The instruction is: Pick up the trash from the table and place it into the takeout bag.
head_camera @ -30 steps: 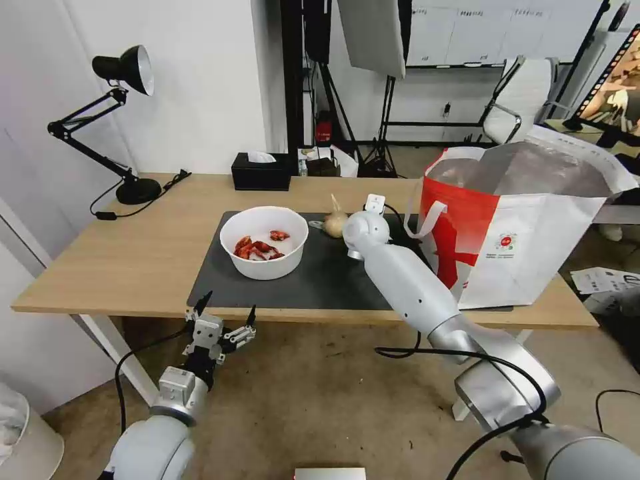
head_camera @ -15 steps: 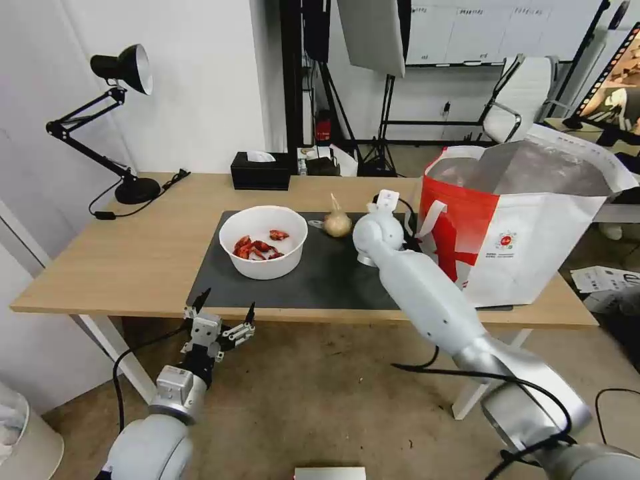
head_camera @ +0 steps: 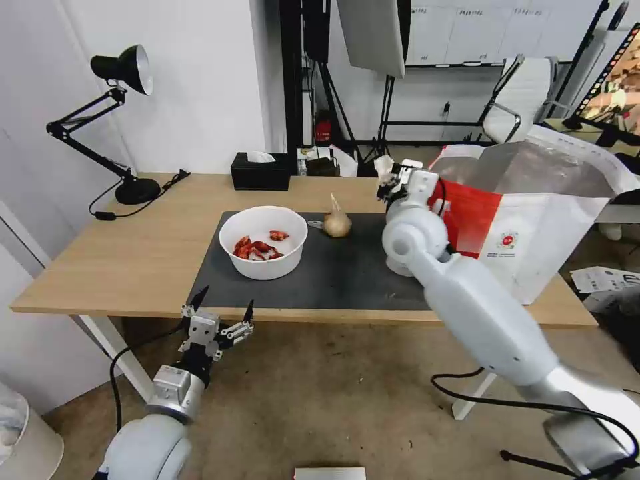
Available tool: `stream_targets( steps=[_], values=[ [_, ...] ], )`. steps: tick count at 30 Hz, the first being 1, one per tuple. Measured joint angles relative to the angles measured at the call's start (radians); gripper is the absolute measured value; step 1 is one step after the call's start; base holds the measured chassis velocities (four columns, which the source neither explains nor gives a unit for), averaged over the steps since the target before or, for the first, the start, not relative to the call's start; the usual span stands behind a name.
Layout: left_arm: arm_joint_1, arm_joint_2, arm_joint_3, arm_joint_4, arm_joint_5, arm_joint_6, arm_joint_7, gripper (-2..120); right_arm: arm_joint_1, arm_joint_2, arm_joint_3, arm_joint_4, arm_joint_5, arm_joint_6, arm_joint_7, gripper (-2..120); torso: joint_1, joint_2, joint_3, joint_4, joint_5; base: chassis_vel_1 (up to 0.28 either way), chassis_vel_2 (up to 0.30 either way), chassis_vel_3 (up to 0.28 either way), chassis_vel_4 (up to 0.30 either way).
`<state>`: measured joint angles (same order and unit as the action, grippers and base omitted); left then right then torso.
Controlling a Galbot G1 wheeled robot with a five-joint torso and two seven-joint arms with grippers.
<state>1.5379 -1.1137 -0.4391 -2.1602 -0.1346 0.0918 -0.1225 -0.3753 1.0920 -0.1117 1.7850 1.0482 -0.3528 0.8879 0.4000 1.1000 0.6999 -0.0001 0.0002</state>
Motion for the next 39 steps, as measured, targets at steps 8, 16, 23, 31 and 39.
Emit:
stream_targets(
  steps=[8, 16, 23, 31, 39],
  values=[
    [0.004, -0.002, 0.002, 0.000, 0.001, 0.001, -0.002, 100, 0.001, -0.064, 0.099, 0.072, -0.031, 0.116, -0.127, 0, 0.000, 0.000, 0.000, 0.0003, -0.0002, 0.000, 0.000, 0.000, 0.000],
    [0.006, -0.001, 0.009, 0.002, 0.001, 0.001, -0.003, 100, -0.043, -0.199, 0.175, 0.135, -0.092, 0.012, 0.108, 0, 0.000, 0.000, 0.000, 0.0000, 0.0001, 0.000, 0.000, 0.000, 0.000],
    [-0.004, 0.015, 0.016, 0.004, -0.006, 0.001, -0.003, 100, -0.096, -0.291, 0.205, 0.160, -0.015, -0.011, 0.163, 0, 0.000, 0.000, 0.000, -0.0002, 0.0001, 0.000, 0.000, 0.000, 0.000],
    [0.001, 0.012, 0.026, 0.003, -0.005, 0.001, -0.024, 100, -0.096, -0.339, 0.214, 0.151, 0.026, -0.045, 0.193, 25, 0.000, 0.000, 0.000, 0.0000, -0.0002, 0.000, 0.000, 0.000, 0.000],
    [0.001, 0.015, 0.026, -0.004, -0.003, 0.003, -0.026, 100, -0.086, -0.328, 0.209, 0.157, 0.053, -0.071, 0.197, 53, 0.000, 0.000, 0.000, 0.0003, -0.0002, 0.000, 0.000, 0.000, 0.000]
  ],
)
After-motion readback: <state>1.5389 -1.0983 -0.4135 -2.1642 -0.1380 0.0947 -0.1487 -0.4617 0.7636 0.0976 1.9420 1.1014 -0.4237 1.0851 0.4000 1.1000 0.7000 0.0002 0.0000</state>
